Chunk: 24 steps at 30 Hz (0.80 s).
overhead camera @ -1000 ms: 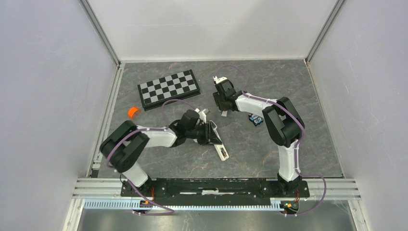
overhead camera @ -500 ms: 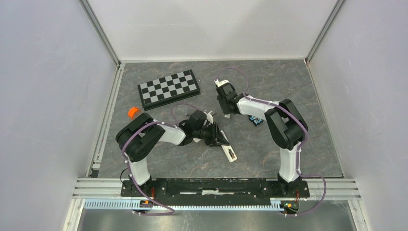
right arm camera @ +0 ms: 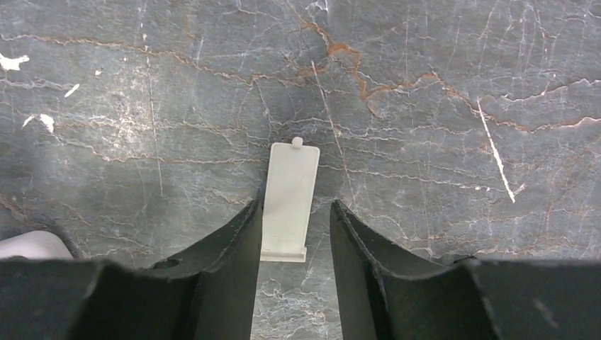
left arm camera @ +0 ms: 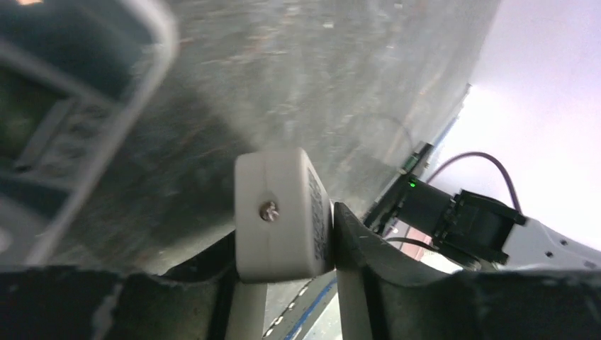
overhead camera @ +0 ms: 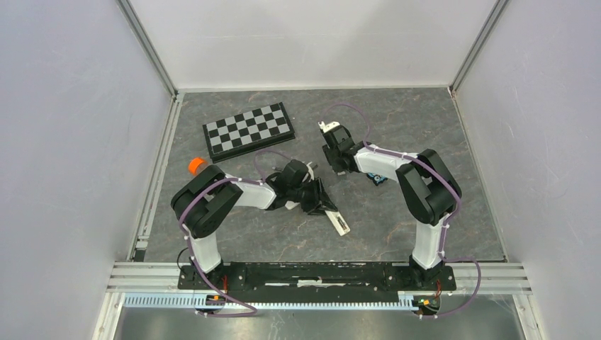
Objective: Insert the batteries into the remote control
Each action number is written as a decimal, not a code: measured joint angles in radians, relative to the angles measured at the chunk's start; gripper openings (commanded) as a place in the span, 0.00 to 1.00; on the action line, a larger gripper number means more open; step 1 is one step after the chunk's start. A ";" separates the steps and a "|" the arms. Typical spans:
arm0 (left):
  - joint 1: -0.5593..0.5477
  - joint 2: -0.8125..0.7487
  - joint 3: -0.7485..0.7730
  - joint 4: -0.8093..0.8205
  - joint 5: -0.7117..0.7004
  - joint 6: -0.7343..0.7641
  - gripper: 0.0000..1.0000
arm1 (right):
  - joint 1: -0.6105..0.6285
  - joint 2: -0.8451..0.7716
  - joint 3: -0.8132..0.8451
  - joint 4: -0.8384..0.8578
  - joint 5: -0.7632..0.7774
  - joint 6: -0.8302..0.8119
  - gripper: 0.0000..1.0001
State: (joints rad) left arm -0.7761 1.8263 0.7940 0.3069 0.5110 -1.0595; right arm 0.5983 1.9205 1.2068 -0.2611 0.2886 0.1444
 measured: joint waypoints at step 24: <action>0.009 -0.152 -0.064 -0.147 -0.190 0.029 0.70 | -0.006 -0.095 -0.113 0.013 -0.121 0.024 0.60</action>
State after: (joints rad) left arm -0.7670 1.6745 0.7296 0.1600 0.3206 -1.0306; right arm 0.5926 1.8256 1.0939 -0.2478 0.1673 0.1684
